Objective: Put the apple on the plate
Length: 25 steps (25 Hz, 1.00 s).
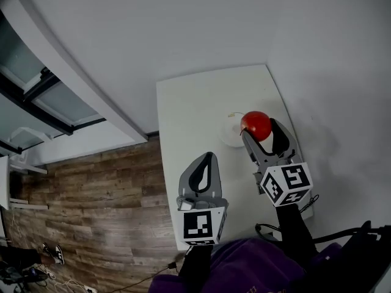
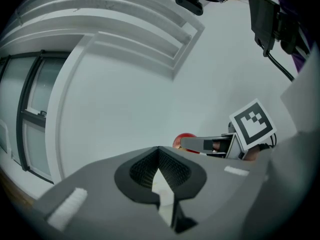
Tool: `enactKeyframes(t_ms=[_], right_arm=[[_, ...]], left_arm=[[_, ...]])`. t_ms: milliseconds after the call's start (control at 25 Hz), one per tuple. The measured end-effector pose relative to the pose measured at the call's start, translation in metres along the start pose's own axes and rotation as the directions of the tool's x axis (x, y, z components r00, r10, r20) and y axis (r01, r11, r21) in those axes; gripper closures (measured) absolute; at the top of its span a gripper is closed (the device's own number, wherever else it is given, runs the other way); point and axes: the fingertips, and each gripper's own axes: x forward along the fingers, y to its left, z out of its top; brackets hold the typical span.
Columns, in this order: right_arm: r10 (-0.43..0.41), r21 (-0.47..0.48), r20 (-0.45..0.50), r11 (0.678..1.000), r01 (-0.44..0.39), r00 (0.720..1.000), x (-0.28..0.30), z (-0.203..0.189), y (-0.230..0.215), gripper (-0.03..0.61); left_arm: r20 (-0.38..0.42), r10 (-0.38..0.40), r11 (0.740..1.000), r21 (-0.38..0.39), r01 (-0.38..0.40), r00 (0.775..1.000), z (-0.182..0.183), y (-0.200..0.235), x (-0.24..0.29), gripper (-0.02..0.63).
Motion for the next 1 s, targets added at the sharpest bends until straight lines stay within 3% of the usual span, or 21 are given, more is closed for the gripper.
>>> enactKeyframes(t_ms=[440,1000], right_arm=[[-0.036,0.000,-0.094,0.999,0.036,0.995,0.008,-0.020,0.000,0.242],[-0.029,0.024,-0.212,0.999,0.035,0.977,0.058,-0.081,-0.009,0.242]], left_arm=[[-0.037,-0.055,0.998,0.002,0.056,0.998,-0.011,0.003,0.007,0.606],[-0.145,-0.095,0.995,-0.039,0.090,0.985,-0.068,0.021,0.048,0.606]])
